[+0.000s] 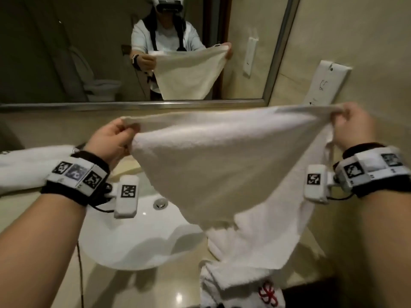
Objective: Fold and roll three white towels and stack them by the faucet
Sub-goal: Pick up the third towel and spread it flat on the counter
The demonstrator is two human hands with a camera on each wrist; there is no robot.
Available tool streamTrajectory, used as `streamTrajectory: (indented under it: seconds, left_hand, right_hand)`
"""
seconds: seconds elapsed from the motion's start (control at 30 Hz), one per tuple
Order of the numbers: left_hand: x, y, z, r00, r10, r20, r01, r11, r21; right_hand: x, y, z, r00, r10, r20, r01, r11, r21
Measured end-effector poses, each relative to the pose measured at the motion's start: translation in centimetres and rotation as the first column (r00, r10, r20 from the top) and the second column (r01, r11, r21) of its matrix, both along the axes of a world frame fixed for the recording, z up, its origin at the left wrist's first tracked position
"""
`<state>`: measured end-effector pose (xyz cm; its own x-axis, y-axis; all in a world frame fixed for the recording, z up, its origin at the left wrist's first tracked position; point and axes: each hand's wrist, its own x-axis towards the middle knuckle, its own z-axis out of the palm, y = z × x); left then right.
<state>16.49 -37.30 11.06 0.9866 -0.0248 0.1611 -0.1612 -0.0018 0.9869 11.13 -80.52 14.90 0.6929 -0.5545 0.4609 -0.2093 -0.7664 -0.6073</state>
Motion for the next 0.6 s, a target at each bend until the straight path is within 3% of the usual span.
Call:
streamTrajectory:
  seconds: [0.1,0.2,0.3,0.43,0.6]
  left_hand:
    - [2.8,-0.6,3.3,0.994,-0.033,0.105,0.034,0.999,-0.008]
    - [6.1,-1.1,2.7,0.998,-0.063,0.022,0.061,0.996,0.07]
    - [10.7,-1.4,-1.5,0.993,-0.011,-0.116,0.026,0.992,0.127]
    - [17.8,-1.8,-9.5,0.947,0.04,-0.318,0.034,0.974,0.225]
    - [24.6,-2.1,-17.7,0.881,0.114,-0.459,0.078,0.923,0.377]
  right_hand:
    - [2.4,-0.2,4.1,0.993,-0.005,0.121,0.008,1.0,-0.025]
    - [6.2,0.2,3.8,1.0,0.007,-0.027,-0.009,0.998,-0.065]
    - [10.5,0.5,-0.4,0.976,0.036,-0.216,-0.046,0.998,-0.042]
    - [16.7,0.4,-7.8,0.885,0.048,-0.463,-0.078,0.996,-0.045]
    - [23.0,-0.3,-15.6,0.794,0.034,-0.607,-0.066,0.997,-0.032]
